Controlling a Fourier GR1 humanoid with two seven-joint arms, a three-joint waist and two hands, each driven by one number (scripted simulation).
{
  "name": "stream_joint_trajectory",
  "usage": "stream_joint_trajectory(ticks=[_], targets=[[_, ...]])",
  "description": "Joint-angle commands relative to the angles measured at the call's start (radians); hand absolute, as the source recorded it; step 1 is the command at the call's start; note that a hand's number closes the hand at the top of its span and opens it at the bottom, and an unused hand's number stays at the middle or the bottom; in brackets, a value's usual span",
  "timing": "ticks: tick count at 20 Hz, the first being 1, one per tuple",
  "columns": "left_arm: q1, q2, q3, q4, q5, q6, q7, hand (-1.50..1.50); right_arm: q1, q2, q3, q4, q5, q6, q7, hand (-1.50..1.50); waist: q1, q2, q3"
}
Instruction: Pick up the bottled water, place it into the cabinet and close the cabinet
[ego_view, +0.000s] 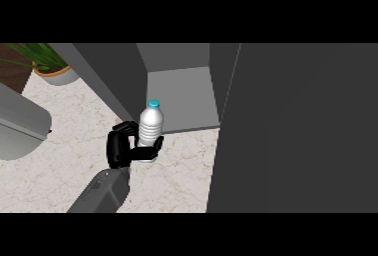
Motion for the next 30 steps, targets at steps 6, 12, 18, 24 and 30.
stream_joint_trajectory(ticks=[6, 12, 18, 24, 30], targets=[[-0.269, -0.072, -0.051, 0.058, -0.046, 0.126, 0.118, 1.50, -0.017, -0.027, -0.041, 0.038, -0.068, 0.038, -0.005, -1.50, -0.063, 0.033, -0.019], [-0.246, -0.068, -0.008, 0.014, 0.023, 0.101, 0.110, 1.50, -0.028, -0.047, -0.060, 0.033, -0.091, 0.045, 0.004, -1.50, -0.078, 0.037, -0.023], [-0.236, -0.056, -0.004, 0.011, 0.046, 0.088, 0.097, 1.50, -0.035, -0.060, -0.078, 0.062, -0.113, 0.067, -0.002, -1.50, -0.076, 0.039, -0.023], [-0.239, -0.035, -0.009, 0.009, 0.049, 0.125, 0.097, 1.50, -0.050, -0.064, -0.083, 0.088, -0.129, 0.077, -0.008, -1.50, -0.091, 0.046, -0.021], [-0.227, -0.024, -0.024, -0.014, 0.046, 0.155, 0.086, -1.50, -0.057, -0.063, -0.078, 0.096, -0.140, 0.088, -0.009, -1.50, -0.099, 0.046, -0.022]])
